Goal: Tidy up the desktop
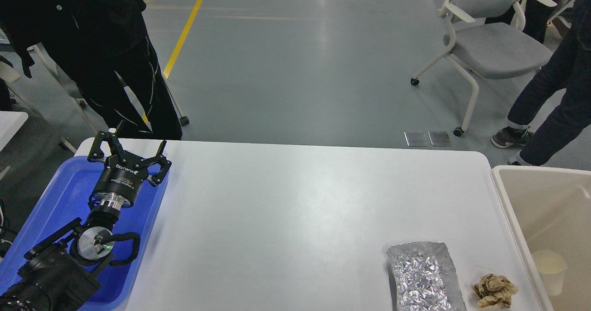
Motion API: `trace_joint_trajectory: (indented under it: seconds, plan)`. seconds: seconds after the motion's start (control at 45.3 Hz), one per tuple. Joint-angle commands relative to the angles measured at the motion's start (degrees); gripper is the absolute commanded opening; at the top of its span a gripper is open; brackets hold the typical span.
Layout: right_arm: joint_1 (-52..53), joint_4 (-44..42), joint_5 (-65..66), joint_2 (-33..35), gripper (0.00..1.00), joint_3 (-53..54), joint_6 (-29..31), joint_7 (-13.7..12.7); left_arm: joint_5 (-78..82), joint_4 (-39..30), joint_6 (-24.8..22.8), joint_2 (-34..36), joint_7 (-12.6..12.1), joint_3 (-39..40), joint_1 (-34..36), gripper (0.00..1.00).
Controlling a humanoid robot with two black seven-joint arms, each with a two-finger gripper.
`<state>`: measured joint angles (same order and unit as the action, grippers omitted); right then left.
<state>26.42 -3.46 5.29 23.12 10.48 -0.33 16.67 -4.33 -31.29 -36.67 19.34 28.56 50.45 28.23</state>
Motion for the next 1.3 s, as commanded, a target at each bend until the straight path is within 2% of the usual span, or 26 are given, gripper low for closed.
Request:
trace_joint_trajectory:
  seconds: [0.0, 0.066, 0.221, 0.397, 0.574, 0.728, 1.015, 1.125, 1.147, 1.213, 1.279]
  plan:
    - [0.1, -0.1, 0.0, -0.8, 0.81, 0.1, -0.4, 0.1, 0.0, 0.0, -0.1, 0.0, 0.0, 0.0, 0.1, 1.0]
    - [0.4, -0.2, 0.0, -0.8, 0.83, 0.1, -0.4, 0.1, 0.0, 0.0, -0.1, 0.0, 0.0, 0.0, 0.0, 1.0]
    - [0.8, -0.4, 0.0, -0.5, 0.97, 0.1, -0.4, 0.1, -0.1, 0.0, -0.1, 0.0, 0.0, 0.0, 0.1, 1.0]
    - [0.9, -0.5, -1.9, -0.3, 0.97, 0.7, -0.4, 0.0, 0.0, 0.0, -0.1, 0.0, 0.0, 0.0, 0.1, 1.0]
    - [1.9, 0.7, -8.5, 0.3, 0.97, 8.2, 0.8, 0.4, 0.0, 0.0, -0.1, 0.0, 0.0, 0.0, 0.1, 1.0]
    - [1.1, 12.8, -7.6, 6.8, 1.0, 21.8, 0.7, 0.4, 0.0, 0.0, -0.1, 0.0, 0.0, -0.1, 0.1, 1.0]
    - [-3.8, 30.6, -7.6, 13.4, 1.0, 32.7, 1.3, 0.6, 0.0, 0.0, -0.1, 0.0, 0.0, 0.0, 0.1, 1.0]
    - [-7.9, 37.5, -7.6, 12.7, 1.0, 45.7, 6.2, 0.6, 0.0, 0.0, -0.1, 0.0, 0.0, 0.0, 0.1, 1.0]
    - [-10.7, 40.0, -7.6, 12.0, 1.0, 51.6, 10.1, 0.6, 0.0, 0.0, -0.1, 0.0, 0.0, 0.0, 0.1, 1.0]
    - [-14.2, 42.7, -7.4, 9.8, 1.0, 59.5, 16.5, 0.6, 0.0, 0.0, -0.1, 0.0, 0.0, 0.0, 0.1, 1.0]
    - [-15.3, 44.9, -5.6, 7.6, 1.0, 63.4, 19.6, 0.5, 0.0, 0.0, -0.1, 0.0, 0.0, 0.0, 0.1, 1.0]
